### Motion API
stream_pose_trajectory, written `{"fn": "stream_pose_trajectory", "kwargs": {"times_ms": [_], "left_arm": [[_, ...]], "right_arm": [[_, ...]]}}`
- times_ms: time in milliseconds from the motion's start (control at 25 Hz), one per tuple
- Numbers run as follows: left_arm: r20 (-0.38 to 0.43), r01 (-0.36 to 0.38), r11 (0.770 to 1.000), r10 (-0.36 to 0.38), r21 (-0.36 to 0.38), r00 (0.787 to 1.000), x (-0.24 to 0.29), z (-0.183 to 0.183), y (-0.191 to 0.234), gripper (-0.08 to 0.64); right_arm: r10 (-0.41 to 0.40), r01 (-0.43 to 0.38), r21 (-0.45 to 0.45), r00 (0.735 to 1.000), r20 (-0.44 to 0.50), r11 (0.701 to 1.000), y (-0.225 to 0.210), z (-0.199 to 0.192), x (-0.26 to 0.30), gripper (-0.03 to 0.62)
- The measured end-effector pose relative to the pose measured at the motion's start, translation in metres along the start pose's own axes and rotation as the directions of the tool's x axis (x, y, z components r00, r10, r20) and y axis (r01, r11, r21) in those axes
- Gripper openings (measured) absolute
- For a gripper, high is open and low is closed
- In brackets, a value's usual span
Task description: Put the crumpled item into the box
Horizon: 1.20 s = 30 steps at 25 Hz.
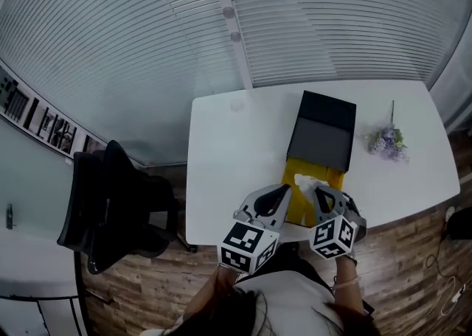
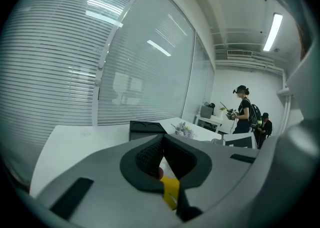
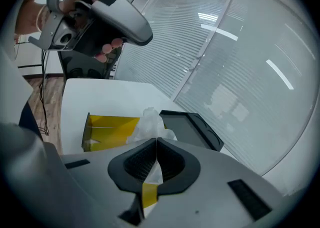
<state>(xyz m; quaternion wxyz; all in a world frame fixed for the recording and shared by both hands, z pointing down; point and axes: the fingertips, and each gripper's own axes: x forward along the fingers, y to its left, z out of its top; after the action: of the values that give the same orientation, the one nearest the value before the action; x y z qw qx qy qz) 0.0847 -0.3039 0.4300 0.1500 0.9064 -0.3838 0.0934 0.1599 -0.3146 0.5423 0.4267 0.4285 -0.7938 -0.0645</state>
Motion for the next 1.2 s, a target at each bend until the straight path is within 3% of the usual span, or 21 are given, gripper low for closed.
{"fn": "stream_pose_trajectory", "kwargs": {"times_ms": [560,840,1200], "left_arm": [[-0.035,-0.059,0.997,0.057,-0.053,0.998,0.015,-0.013,0.017,0.018],[-0.056,-0.095,0.993,0.091,-0.072,0.994,0.013,-0.018,0.023,0.018],[-0.063,-0.116,0.991,0.111,-0.074,0.992,0.015,-0.018,0.027,0.018]], "right_arm": [[0.131,-0.140,-0.089,0.987,-0.092,0.986,0.014,-0.023,0.044,0.029],[0.198,-0.208,-0.051,0.968,-0.156,0.977,0.019,-0.032,0.059,0.031],[0.230,-0.238,-0.016,0.954,-0.193,0.971,0.019,-0.040,0.069,0.055]]}}
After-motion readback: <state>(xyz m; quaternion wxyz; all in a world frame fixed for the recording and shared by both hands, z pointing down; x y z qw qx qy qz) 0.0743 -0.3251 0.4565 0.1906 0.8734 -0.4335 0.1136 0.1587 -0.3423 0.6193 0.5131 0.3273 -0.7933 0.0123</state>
